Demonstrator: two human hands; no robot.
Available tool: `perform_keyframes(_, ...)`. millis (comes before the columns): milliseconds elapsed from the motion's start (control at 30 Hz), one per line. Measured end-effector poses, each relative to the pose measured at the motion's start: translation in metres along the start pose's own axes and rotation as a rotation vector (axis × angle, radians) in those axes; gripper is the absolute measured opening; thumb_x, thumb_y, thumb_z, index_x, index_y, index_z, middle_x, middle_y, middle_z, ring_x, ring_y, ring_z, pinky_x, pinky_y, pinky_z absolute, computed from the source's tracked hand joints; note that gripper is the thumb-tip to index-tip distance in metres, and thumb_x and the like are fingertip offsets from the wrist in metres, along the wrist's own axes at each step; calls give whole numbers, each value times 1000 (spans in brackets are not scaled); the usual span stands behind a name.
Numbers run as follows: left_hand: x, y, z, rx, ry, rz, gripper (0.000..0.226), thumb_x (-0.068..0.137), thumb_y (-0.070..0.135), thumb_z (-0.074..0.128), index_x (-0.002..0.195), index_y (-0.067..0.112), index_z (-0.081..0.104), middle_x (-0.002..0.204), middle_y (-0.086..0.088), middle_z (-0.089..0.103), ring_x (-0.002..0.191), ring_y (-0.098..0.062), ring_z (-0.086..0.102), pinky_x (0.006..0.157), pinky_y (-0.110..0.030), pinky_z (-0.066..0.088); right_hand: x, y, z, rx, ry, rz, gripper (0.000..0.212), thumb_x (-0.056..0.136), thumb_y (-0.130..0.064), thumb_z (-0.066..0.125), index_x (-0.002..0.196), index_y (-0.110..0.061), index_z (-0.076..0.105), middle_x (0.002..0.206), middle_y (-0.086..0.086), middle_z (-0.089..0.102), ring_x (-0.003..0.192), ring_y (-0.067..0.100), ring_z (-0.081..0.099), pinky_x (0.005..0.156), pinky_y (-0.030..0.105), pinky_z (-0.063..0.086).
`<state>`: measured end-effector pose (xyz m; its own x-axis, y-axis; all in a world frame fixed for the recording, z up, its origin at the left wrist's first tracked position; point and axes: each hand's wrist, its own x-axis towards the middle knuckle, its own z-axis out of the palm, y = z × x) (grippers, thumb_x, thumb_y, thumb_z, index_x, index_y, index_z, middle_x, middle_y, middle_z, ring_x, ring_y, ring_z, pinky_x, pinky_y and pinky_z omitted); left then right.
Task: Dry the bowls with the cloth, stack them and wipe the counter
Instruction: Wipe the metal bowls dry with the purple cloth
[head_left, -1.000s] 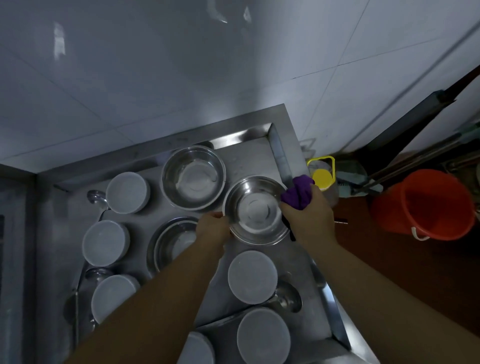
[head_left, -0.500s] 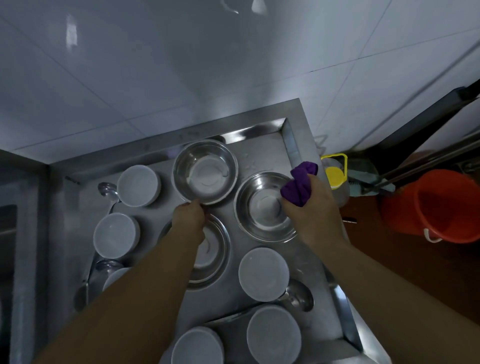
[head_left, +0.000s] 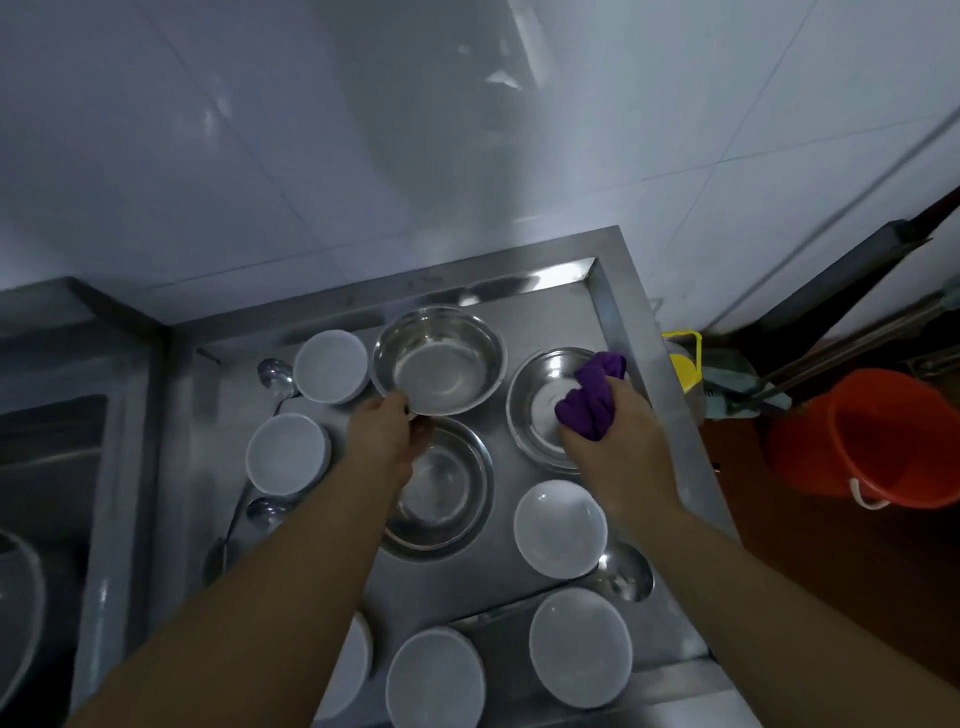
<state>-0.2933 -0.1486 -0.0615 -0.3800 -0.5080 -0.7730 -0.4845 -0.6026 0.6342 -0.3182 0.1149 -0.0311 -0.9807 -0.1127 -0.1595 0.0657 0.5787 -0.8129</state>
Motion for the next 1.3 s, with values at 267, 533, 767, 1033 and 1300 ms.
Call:
perform_keyframes(267, -73, 9, -80, -45, -118, 112, 17, 101, 4, 59, 117, 0, 63, 111, -25, 72, 100, -36, 73, 83, -45, 64, -69, -66, 23, 51, -68, -129, 30, 80, -39, 80, 94, -39, 53, 88, -11, 56, 74, 7, 56, 64, 17, 41)
perform_keyframes(533, -128, 9, -188, -63, -263, 127, 20, 101, 11, 59, 118, 0, 60, 117, -25, 73, 95, -31, 77, 77, -41, 64, -143, -165, 50, -30, -185, -394, 31, 81, -35, 77, 101, -36, 54, 83, -8, 59, 76, 8, 59, 67, 26, 51)
perform_keyframes(767, -204, 24, -257, -135, -564, 161, 21, 90, 18, 68, 104, 15, 83, 107, -15, 78, 91, -25, 76, 86, -40, 64, -200, -233, 82, -114, -313, -602, 51, 81, -38, 77, 129, -40, 59, 111, -22, 61, 97, -11, 54, 88, 5, 38)
perform_keyframes(1033, -240, 39, -303, -85, -808, 234, 54, 92, 29, 72, 140, 6, 64, 137, -27, 65, 117, -32, 66, 109, -49, 53, -249, -260, 88, -281, -341, -661, 51, 91, -47, 62, 140, -40, 49, 137, -16, 52, 126, 10, 46, 110, 33, 40)
perform_keyframes(1300, -255, 38, -309, -94, -857, 226, 46, 83, 21, 77, 128, 14, 73, 127, -25, 70, 110, -35, 72, 90, -54, 60, -248, -278, 59, -540, -334, -929, 48, 93, -21, 71, 140, -20, 65, 147, 4, 61, 133, 27, 55, 117, 35, 39)
